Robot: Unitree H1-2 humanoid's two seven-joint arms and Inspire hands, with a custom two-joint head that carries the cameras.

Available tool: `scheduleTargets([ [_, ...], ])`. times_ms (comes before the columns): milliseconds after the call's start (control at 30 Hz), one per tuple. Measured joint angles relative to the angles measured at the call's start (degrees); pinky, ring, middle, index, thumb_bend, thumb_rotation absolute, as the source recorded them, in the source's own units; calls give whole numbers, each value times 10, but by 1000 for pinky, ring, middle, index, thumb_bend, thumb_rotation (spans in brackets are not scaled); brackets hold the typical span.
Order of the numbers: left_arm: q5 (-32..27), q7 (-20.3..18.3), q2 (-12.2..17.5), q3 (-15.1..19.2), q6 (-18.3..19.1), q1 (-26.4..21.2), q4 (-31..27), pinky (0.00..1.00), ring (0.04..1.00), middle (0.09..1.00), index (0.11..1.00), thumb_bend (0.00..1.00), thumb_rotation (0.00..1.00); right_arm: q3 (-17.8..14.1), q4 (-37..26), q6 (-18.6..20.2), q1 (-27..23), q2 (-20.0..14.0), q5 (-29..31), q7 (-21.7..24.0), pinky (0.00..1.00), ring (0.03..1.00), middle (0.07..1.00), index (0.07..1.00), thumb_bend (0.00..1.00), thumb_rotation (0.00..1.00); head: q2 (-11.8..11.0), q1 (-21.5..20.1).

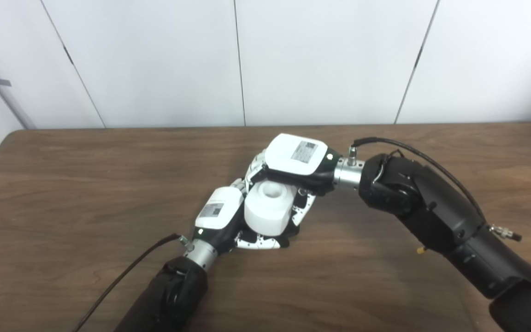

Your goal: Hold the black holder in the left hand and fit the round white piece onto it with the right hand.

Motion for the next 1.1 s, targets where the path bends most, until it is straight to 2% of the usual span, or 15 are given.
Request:
scheduleTargets([
  [400,0,1,-1,0,14,6,-8,960,952,868,483,524,57,10,9,-4,-4,-1,-12,-15,701,746,707,483,520,138,4,2],
  [667,0,1,-1,-3,22,9,-14,958,957,870,483,524,57,38,6,-4,-19,-12,-13,-20,704,743,704,482,522,136,9,2],
  [900,0,1,-1,-4,22,9,-15,959,954,873,483,524,57,44,-5,-3,-19,-18,-13,-18,711,748,710,489,521,145,9,1],
  [933,0,1,-1,-4,22,9,-15,959,953,872,483,524,57,43,-8,-3,-19,-18,-14,-13,718,754,718,535,578,175,9,1],
  [967,0,1,-2,-5,22,9,-15,960,953,873,483,524,57,42,-12,-1,-18,-18,-15,-9,735,765,733,675,743,256,9,0],
  [1100,0,1,-2,-6,22,9,-15,972,956,876,484,524,57,36,-30,18,-16,-18,-23,29,744,772,753,826,868,297,9,1],
])
